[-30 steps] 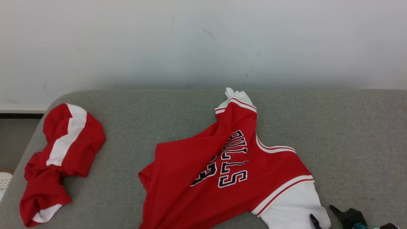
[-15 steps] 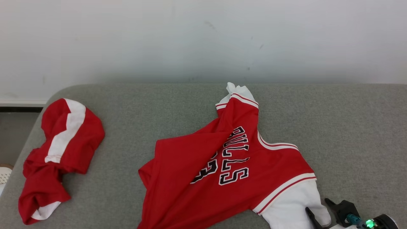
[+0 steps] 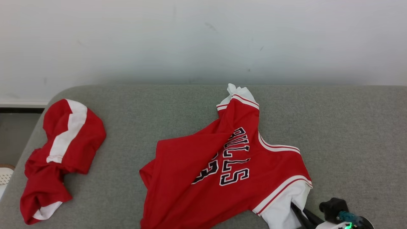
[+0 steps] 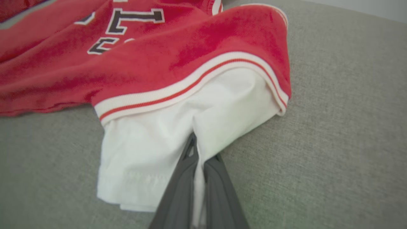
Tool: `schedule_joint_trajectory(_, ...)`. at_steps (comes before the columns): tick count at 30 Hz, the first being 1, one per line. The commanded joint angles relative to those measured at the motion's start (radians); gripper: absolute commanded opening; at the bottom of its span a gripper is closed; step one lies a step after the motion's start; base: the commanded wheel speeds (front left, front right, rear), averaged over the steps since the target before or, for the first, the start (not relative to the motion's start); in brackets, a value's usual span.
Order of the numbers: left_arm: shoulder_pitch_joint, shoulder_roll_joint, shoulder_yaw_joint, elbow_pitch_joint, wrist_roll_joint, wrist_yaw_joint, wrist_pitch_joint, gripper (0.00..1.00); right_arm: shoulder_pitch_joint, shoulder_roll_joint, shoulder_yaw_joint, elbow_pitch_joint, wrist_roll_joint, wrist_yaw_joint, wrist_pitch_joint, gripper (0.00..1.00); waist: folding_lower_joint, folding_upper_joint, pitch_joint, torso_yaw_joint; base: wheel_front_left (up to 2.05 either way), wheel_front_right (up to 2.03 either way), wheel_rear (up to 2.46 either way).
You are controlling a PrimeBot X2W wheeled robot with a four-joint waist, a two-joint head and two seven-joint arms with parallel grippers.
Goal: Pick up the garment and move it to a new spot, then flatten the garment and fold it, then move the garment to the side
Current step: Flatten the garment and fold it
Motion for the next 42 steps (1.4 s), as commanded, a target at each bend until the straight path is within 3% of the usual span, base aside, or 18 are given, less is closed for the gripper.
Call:
schedule_joint_trajectory(1,0.014,0.011,-0.001,-0.034,-0.035,-0.003,0.012,0.00,0.017,-0.016,-0.006,-0.042,0.070,0.004,-0.014,0.00,-0.0001,0.0000,-0.008,0.000,0.00,0.00,0.00)
schedule_joint_trajectory(12,0.095,0.169,0.004,-0.561,-0.343,-0.004,0.175,0.00,0.087,-0.247,-0.196,-0.545,0.602,0.003,-0.009,0.00,-0.0001,0.0000,-0.063,-0.031,0.00,0.00,0.00)
schedule_joint_trajectory(18,0.046,0.211,0.003,-0.821,-0.511,-0.004,0.262,0.00,0.120,-0.362,-0.321,-0.788,0.744,0.003,0.022,0.00,-0.0001,0.0000,-0.076,-0.049,0.00,0.00,0.00)
schedule_joint_trajectory(22,0.009,0.221,0.011,-0.953,-0.597,-0.003,0.295,0.00,0.140,-0.406,-0.445,-0.935,0.804,0.003,0.014,0.00,-0.0001,0.0000,-0.085,-0.066,0.00,0.00,0.00)
schedule_joint_trajectory(29,-0.066,0.243,0.082,-1.109,-0.668,0.037,0.325,0.00,0.177,-0.429,-0.708,-1.122,0.871,0.003,0.041,0.00,-0.0001,0.0000,-0.092,-0.097,0.00,0.00,0.00)
schedule_joint_trajectory(34,-0.130,0.266,0.108,-1.169,-0.689,0.069,0.362,0.00,0.197,-0.415,-0.821,-1.217,0.910,0.003,0.122,0.00,-0.0001,0.0000,-0.071,-0.112,0.00,0.00,0.00)
schedule_joint_trajectory(38,-0.206,0.284,0.103,-1.145,-0.683,0.085,0.399,0.00,0.186,-0.392,-0.862,-1.202,0.888,0.003,0.193,0.00,-0.0001,0.0000,-0.027,-0.116,0.00,0.00,0.00)
schedule_joint_trajectory(42,-0.349,0.303,0.086,-1.040,-0.644,0.088,0.439,0.00,0.074,-0.336,-0.864,-1.106,0.833,0.003,0.268,0.00,-0.0001,0.0000,0.063,-0.109,0.00,0.00,0.00)
